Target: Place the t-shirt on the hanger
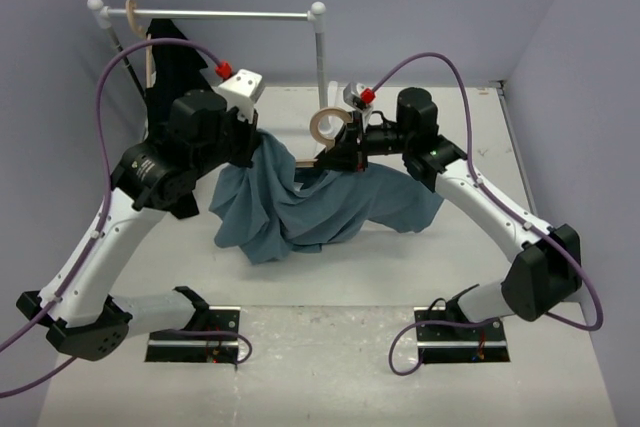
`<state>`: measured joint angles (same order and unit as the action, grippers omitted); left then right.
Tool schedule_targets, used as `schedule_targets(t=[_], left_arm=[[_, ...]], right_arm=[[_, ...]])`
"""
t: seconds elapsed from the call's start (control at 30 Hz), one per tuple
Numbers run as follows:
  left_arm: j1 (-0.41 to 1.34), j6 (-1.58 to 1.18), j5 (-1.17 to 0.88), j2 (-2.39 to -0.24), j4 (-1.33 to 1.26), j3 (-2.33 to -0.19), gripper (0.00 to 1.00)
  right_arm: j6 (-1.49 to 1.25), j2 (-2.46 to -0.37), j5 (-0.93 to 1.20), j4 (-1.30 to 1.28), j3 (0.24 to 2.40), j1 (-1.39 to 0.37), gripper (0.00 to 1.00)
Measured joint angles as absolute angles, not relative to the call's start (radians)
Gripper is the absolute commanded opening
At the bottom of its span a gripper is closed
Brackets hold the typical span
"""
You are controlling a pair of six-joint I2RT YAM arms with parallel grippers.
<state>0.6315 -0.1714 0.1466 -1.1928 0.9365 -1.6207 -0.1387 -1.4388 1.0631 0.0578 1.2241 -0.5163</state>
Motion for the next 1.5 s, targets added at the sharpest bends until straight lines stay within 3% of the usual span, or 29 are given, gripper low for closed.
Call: schedule_targets(t=[0.13,0.3,0.6,0.83,0.97,1.17,1.5], left_arm=[[0.632,-0.167,0.200,-1.194,0.981,-1.621,0.10],[0.632,-0.161,0.238,-1.201,1.032,-1.628,0.42],[0.632,-0.147,0.224,-1.200,1.032,-1.586,0.48],[0.632,-0.102,0.037,-1.154,0.936,-1.585,0.64],[0.632,-0.082,-0.018,-1.134,0.905,-1.606,0.78],[0.631,-0.081,-0.087,-1.177,0.850,-1.696,0.71],[0.632,-0.065,-0.520,-1.344,0.639,-1.824,0.57]], right_arm=[[-0.071,-1.439,1.064,-0.011,1.243,-0.516,0.00],[-0.007,-1.438,1.056,-0.073,1.249,-0.516,0.00],[-0.005,-1.430,1.056,-0.088,1.249,-0.516,0.00],[-0.044,-1.408,1.059,-0.029,1.225,-0.506,0.00],[-0.097,-1.384,1.068,0.041,1.182,-0.474,0.00],[-0.103,-1.349,1.083,0.046,1.173,-0.446,0.00],[-0.068,-1.342,1.143,0.014,1.178,-0.441,0.00]])
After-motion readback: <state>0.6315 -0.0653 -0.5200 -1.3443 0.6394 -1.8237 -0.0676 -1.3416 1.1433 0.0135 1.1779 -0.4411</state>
